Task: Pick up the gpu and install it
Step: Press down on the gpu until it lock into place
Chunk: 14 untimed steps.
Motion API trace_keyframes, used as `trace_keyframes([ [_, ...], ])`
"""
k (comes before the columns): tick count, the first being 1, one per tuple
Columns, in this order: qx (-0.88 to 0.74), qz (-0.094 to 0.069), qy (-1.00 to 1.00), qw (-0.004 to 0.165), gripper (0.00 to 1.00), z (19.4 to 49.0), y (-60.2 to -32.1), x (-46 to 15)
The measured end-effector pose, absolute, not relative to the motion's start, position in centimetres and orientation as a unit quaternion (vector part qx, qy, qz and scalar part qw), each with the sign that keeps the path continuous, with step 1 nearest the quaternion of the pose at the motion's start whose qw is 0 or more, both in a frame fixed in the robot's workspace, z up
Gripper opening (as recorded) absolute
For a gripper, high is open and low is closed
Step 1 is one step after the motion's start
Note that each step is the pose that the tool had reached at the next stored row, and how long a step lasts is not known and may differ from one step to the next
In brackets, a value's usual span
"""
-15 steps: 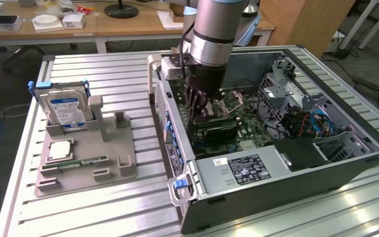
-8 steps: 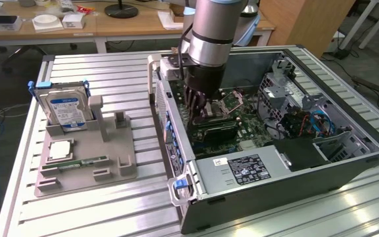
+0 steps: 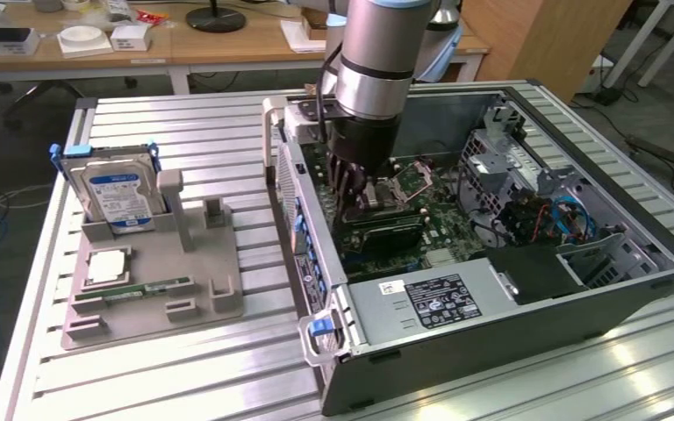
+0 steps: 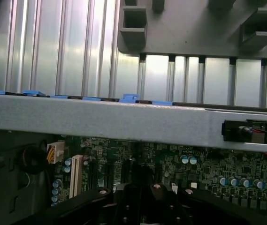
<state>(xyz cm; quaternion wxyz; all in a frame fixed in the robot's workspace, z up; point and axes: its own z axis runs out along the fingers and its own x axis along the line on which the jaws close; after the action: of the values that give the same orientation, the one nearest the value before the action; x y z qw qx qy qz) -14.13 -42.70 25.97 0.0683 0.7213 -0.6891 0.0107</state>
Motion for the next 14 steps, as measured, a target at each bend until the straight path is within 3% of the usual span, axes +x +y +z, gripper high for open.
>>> trace_keyframes([
  [14, 0.721, 0.013, -0.689, 0.067, 0.10, 27.2, -42.7, -14.1],
])
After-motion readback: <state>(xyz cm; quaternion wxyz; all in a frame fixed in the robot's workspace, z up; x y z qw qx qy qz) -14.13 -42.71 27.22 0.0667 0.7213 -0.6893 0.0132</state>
